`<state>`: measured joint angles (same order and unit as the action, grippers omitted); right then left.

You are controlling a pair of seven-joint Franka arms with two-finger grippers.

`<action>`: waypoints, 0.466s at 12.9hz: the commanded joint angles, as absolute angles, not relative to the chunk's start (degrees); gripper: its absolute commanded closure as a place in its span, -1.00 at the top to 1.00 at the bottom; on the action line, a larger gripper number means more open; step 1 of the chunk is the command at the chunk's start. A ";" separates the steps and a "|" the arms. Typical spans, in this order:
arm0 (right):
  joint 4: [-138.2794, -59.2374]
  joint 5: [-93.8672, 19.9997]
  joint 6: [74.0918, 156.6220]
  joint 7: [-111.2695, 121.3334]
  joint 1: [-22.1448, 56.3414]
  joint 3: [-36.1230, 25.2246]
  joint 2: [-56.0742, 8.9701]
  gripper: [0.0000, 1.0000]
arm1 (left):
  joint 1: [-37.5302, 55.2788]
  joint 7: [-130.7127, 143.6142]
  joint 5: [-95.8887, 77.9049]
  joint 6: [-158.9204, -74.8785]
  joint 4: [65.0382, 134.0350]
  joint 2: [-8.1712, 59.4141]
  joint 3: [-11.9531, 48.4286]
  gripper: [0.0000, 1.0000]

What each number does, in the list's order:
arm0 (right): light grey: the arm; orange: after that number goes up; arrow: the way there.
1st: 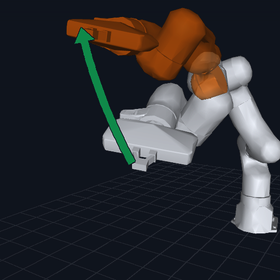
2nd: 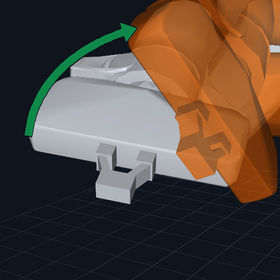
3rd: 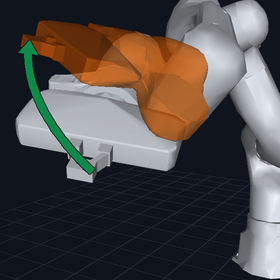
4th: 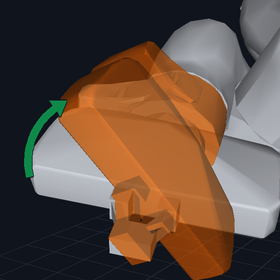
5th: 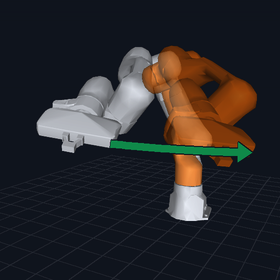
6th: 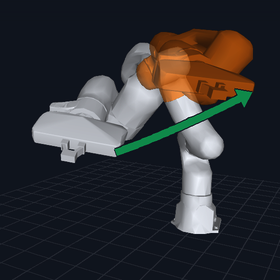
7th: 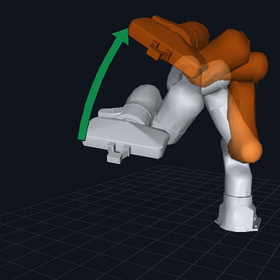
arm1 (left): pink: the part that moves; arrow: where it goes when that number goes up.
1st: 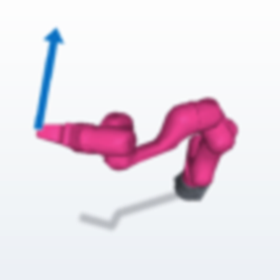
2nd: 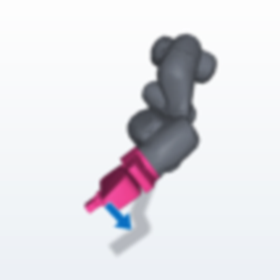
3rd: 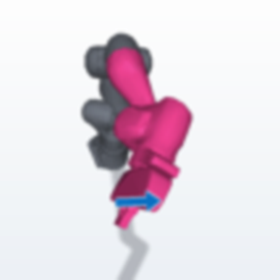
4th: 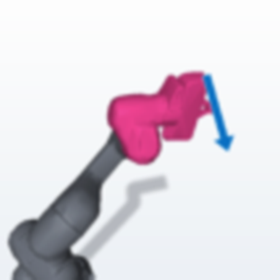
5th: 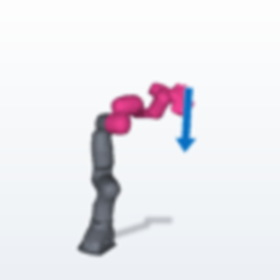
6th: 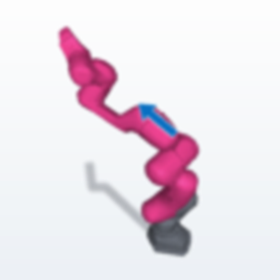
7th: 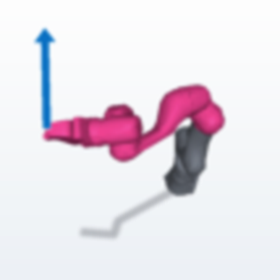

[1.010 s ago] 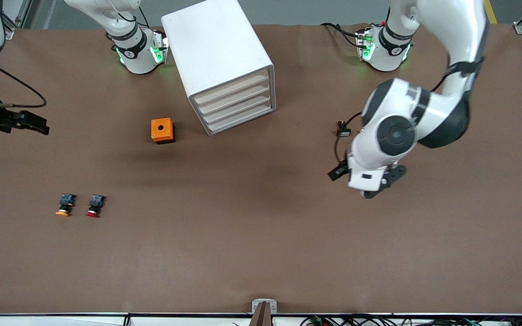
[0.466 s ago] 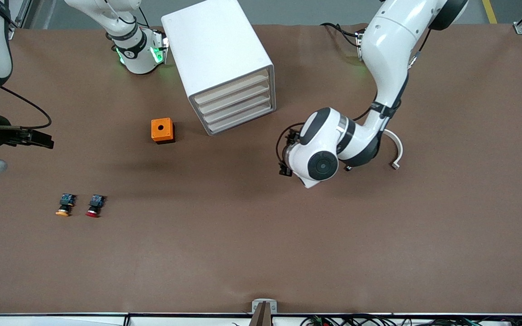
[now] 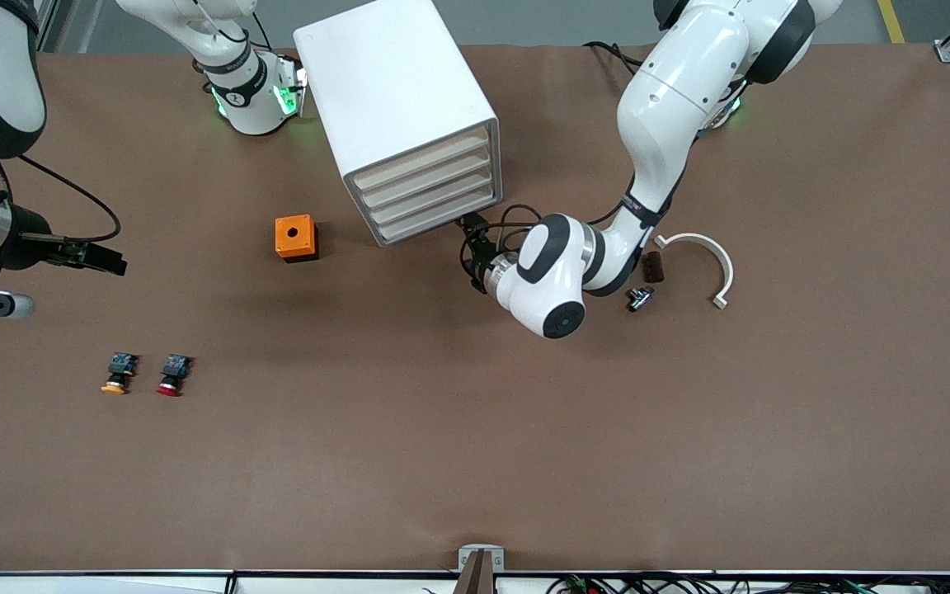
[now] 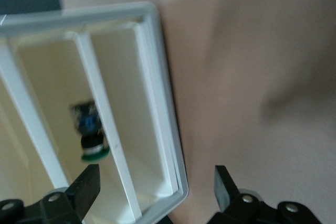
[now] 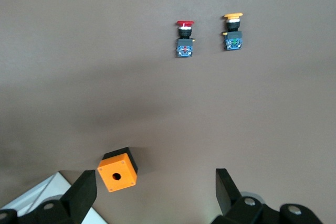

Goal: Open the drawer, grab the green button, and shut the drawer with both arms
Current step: 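Grasp the drawer handle with the left gripper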

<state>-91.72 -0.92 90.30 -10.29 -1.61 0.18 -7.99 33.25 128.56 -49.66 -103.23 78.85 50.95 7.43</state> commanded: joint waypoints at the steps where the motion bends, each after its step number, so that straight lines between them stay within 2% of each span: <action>1: -90.79 -3.51 89.03 -16.85 -0.89 0.26 -8.35 1.00 | 33.83 134.90 -53.08 -102.05 77.61 52.64 7.12 0.30; 3: -90.97 -3.52 88.86 -17.49 0.61 0.26 -8.17 1.00 | 36.20 135.61 -54.23 -100.82 77.78 53.00 7.12 0.01; 6: -90.97 -3.60 89.12 -20.82 1.32 0.26 -8.17 1.00 | 37.26 138.69 -54.32 -97.83 77.70 53.53 7.21 0.00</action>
<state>-91.71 -2.93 89.67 -18.09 1.05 0.31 -8.00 36.57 136.93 -53.14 -100.19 78.82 52.84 7.57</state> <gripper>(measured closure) 0.000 0.498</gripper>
